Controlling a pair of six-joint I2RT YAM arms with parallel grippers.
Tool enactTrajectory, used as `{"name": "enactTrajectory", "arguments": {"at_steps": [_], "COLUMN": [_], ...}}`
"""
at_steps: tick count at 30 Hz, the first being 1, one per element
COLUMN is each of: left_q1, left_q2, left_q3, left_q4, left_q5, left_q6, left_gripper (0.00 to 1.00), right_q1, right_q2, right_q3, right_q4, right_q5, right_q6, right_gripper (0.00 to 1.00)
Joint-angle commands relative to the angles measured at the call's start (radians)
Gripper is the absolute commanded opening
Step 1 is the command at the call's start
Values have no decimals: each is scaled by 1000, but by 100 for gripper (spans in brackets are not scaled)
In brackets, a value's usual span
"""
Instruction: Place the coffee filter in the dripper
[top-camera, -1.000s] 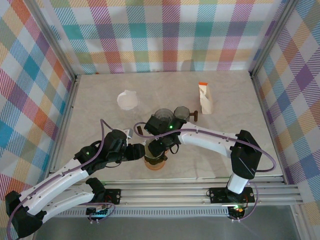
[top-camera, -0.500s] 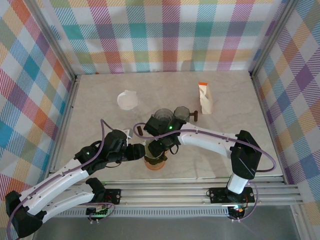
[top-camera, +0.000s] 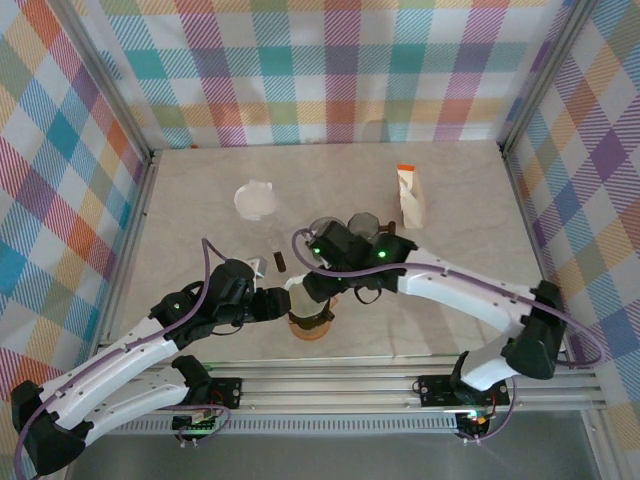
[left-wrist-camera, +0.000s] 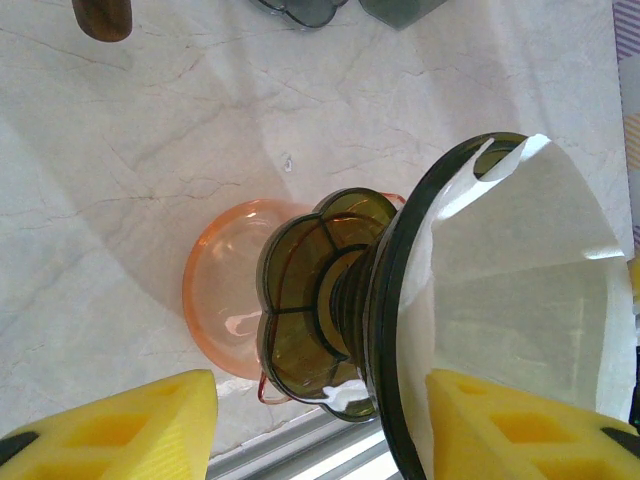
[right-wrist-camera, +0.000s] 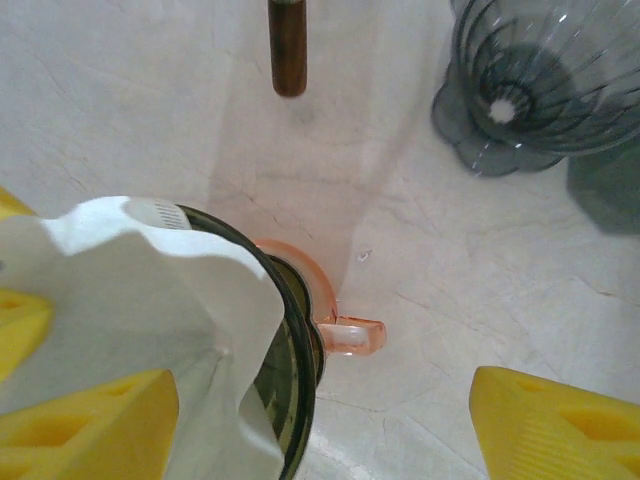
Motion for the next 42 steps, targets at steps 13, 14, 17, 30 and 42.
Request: {"name": "enactTrajectory", "arguments": {"at_steps": [13, 14, 17, 30, 42], "left_q1": [-7, -9, -9, -8, -8], "left_q2": [-10, -12, -20, -78, -286], "left_q3": [37, 40, 53, 149, 164], "left_q4": [-4, -5, -4, -35, -160], "left_q5": [3, 3, 3, -30, -259], "left_q6": [-6, -8, -11, -12, -5], "left_gripper": [68, 69, 71, 88, 100], "right_q1": [7, 7, 8, 7, 65], "right_q2": [-263, -272, -295, -388, -503], "right_q3": [-203, -210, -231, -314, -685], "right_q4": [37, 39, 41, 37, 393], "right_q5": [72, 74, 80, 105, -81], "right_q6": [78, 82, 90, 113, 89], "right_gripper": [77, 77, 77, 78, 72]}}
